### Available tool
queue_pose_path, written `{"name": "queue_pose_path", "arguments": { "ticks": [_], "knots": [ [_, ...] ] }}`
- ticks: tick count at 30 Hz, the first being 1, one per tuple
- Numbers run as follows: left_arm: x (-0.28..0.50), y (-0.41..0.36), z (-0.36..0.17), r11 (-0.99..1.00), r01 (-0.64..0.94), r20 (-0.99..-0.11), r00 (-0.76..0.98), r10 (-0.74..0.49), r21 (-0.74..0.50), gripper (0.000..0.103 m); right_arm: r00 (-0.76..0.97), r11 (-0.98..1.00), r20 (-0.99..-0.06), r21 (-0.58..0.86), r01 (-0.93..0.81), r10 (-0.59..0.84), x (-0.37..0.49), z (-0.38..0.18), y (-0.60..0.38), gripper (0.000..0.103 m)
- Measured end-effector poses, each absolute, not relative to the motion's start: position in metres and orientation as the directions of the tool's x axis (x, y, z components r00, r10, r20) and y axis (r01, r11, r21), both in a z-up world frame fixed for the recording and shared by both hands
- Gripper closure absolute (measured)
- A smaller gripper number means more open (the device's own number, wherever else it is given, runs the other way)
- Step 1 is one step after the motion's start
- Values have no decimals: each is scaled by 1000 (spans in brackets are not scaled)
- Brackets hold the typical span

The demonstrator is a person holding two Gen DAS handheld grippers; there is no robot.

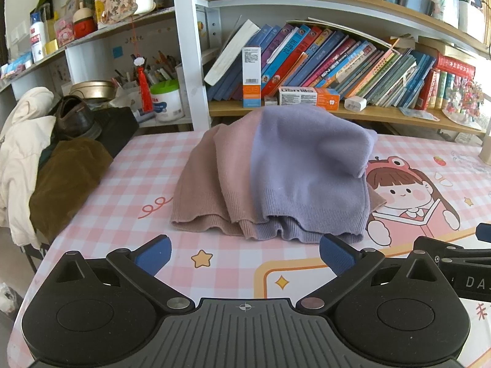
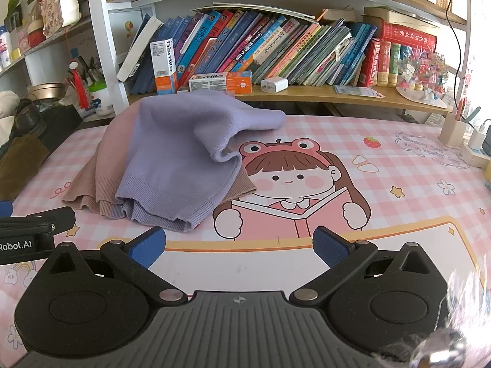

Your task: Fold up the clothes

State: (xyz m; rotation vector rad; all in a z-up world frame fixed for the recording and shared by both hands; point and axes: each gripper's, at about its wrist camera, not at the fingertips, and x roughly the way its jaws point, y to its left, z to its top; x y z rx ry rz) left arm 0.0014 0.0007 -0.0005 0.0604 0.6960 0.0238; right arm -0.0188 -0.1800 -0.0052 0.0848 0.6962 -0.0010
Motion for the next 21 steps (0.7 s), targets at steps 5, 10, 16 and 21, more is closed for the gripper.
{"name": "queue_pose_path", "arguments": {
  "ticks": [5, 10, 16, 21],
  "knots": [
    [1, 0, -1, 998, -2, -640, 767, 43, 65, 0, 768, 996, -640, 78, 30, 27, -19, -5, -180, 0],
    [0, -1, 0, 998, -4, -639, 768, 45, 66, 0, 768, 996, -640, 79, 31, 27, -20, -5, -181, 0],
    [-1, -1, 0, 998, -4, -638, 768, 46, 67, 0, 768, 996, -640, 81, 31, 28, -21, -5, -181, 0],
    [-3, -1, 0, 998, -3, -639, 768, 47, 69, 0, 768, 996, -640, 83, 30, 30, -22, -5, -181, 0]
  ]
}}
